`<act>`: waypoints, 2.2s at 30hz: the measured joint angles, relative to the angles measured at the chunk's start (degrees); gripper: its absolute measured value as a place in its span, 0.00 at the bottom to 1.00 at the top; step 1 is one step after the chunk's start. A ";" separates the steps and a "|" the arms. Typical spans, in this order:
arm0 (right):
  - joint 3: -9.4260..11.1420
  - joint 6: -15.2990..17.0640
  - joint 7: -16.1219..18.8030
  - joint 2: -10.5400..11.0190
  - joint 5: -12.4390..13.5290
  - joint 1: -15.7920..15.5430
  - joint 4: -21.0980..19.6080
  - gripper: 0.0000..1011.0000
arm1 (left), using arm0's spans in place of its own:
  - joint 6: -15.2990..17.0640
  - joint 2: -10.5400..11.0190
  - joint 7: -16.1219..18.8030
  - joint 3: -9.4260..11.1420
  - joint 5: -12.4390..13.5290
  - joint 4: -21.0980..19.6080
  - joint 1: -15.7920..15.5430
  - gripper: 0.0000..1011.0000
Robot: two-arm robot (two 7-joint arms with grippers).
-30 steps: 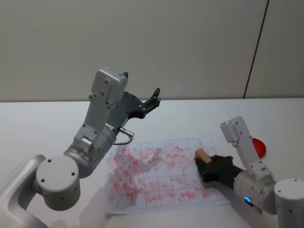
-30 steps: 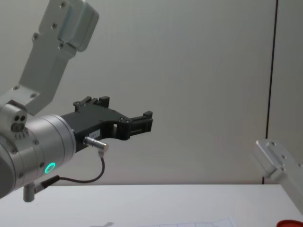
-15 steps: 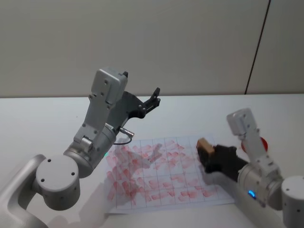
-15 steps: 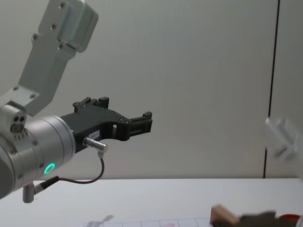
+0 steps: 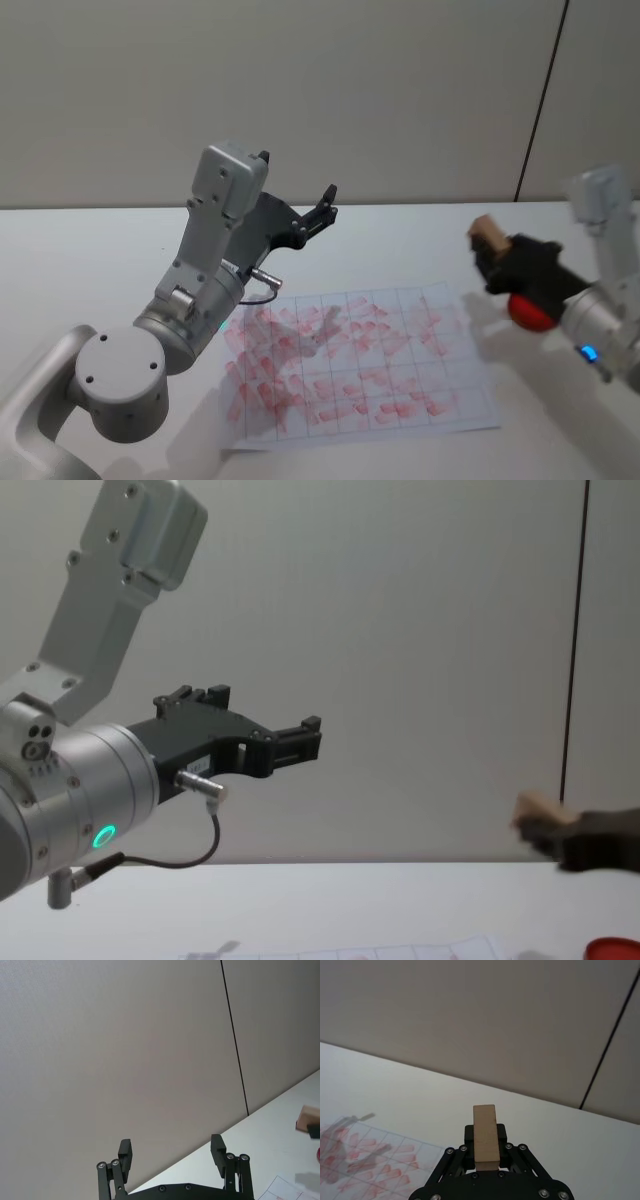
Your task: Use the one hand to pick up the stamp and affix it onto the A4 paper.
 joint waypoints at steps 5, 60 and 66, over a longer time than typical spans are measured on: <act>1.97 -0.43 -0.10 1.52 1.75 0.60 1.20 0.22 | 0.00 0.00 0.00 0.00 0.00 0.00 0.00 0.99; 4.00 1.40 9.41 4.26 3.01 4.88 15.92 0.59 | 0.00 0.00 0.00 0.00 0.00 0.00 0.00 0.99; 4.04 -0.56 8.88 4.44 2.98 4.43 15.08 0.76 | 0.00 0.00 0.00 0.00 0.00 0.00 0.00 0.99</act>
